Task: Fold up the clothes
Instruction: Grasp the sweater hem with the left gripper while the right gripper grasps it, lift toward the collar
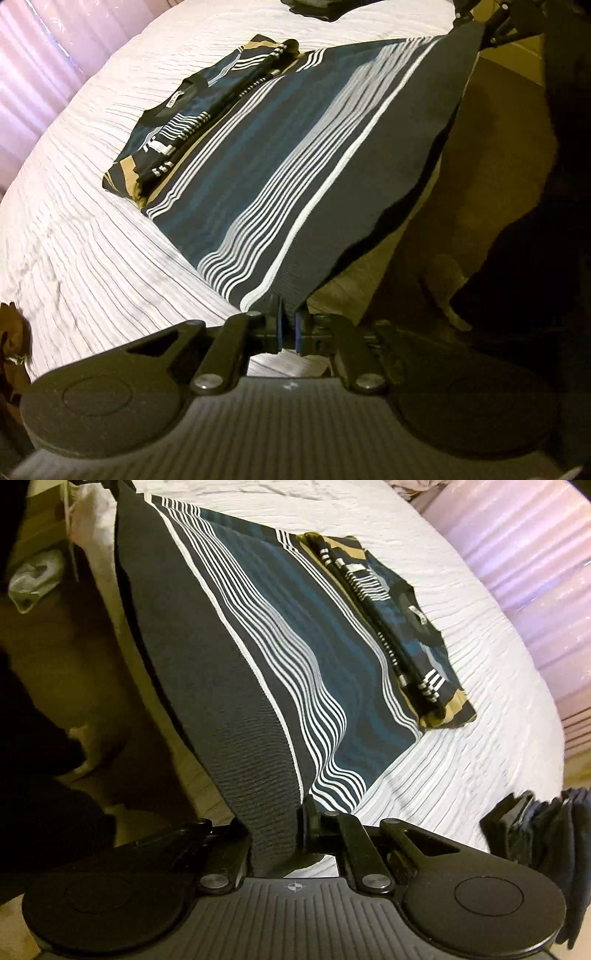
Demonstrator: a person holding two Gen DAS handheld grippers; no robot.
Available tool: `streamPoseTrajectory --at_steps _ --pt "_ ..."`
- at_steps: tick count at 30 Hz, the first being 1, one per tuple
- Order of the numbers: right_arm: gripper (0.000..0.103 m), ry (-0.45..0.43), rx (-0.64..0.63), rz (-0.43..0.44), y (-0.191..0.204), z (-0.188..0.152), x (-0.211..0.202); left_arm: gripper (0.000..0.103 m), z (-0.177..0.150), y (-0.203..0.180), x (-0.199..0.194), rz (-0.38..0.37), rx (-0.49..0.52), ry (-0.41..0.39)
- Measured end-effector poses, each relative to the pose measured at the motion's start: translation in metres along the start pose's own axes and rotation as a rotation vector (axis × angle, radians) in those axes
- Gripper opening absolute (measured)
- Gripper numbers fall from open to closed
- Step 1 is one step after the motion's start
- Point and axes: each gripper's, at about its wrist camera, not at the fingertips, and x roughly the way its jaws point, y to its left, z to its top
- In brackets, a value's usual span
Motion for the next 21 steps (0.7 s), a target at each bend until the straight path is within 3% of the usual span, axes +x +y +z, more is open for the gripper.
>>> streamPoseTrajectory --at_steps 6,11,13,17,21 --pt "0.004 -0.052 0.036 0.0 -0.037 0.007 -0.024 0.004 0.034 0.037 -0.016 0.081 -0.1 -0.03" --pt "0.004 -0.15 -0.008 -0.014 -0.121 0.051 -0.032 0.004 0.094 0.112 -0.014 0.228 -0.163 -0.109" --pt "0.004 -0.162 0.005 -0.011 -0.16 0.076 -0.026 0.004 0.121 0.149 -0.004 0.251 -0.191 -0.128" --pt "0.005 -0.13 0.009 0.01 -0.226 0.13 0.013 0.005 0.162 0.217 0.03 0.227 -0.25 -0.121" --pt "0.005 -0.045 0.073 0.079 -0.277 0.171 0.072 0.005 0.193 0.285 0.086 0.145 -0.282 -0.103"
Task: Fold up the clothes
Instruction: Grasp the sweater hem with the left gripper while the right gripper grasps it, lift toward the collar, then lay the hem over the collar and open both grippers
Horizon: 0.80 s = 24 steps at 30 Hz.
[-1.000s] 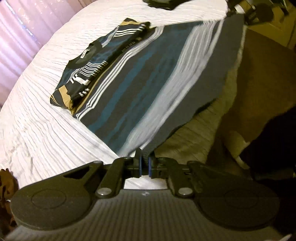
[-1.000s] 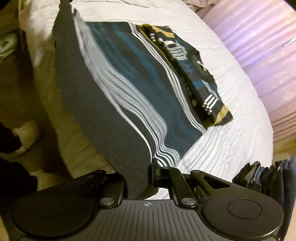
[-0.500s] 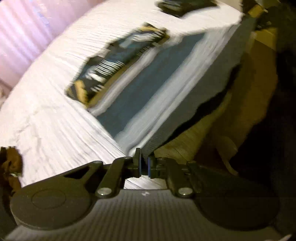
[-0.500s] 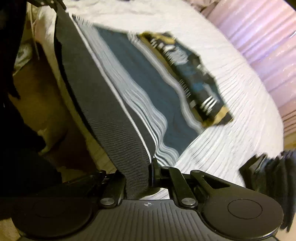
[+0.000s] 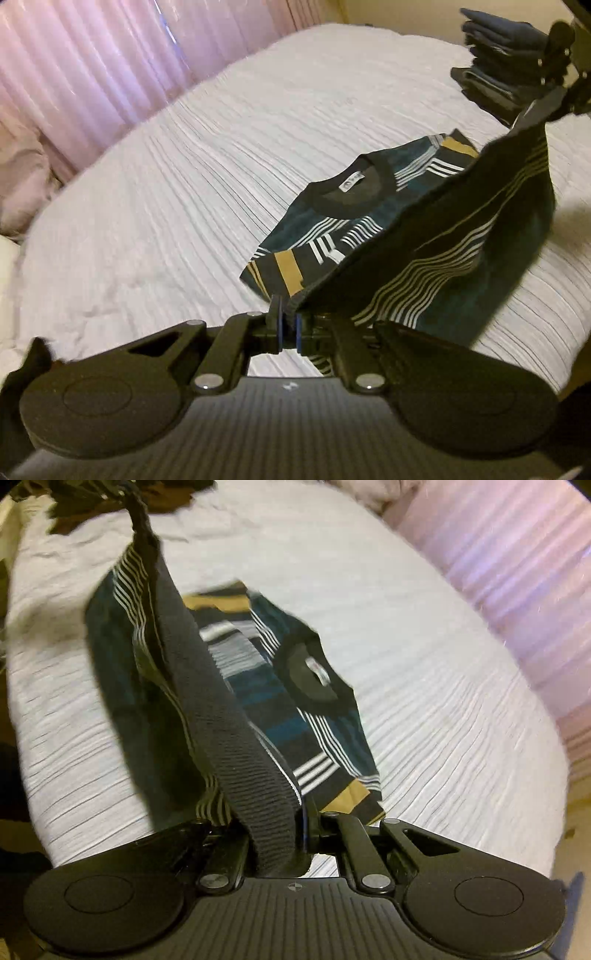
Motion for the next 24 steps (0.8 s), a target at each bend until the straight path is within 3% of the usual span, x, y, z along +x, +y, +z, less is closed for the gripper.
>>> streamPoseTrajectory --at_steps 5,11,24 --pt "0.005 0.091 0.169 0.073 -0.054 0.021 0.059 0.005 0.025 0.043 0.071 -0.099 -0.012 0.049" --pt "0.005 0.143 0.259 0.134 -0.094 0.028 0.099 0.005 0.038 0.069 0.129 -0.16 -0.025 0.102" --pt "0.005 0.144 0.431 0.332 -0.179 0.017 0.19 0.005 0.073 0.099 0.233 -0.143 -0.085 0.223"
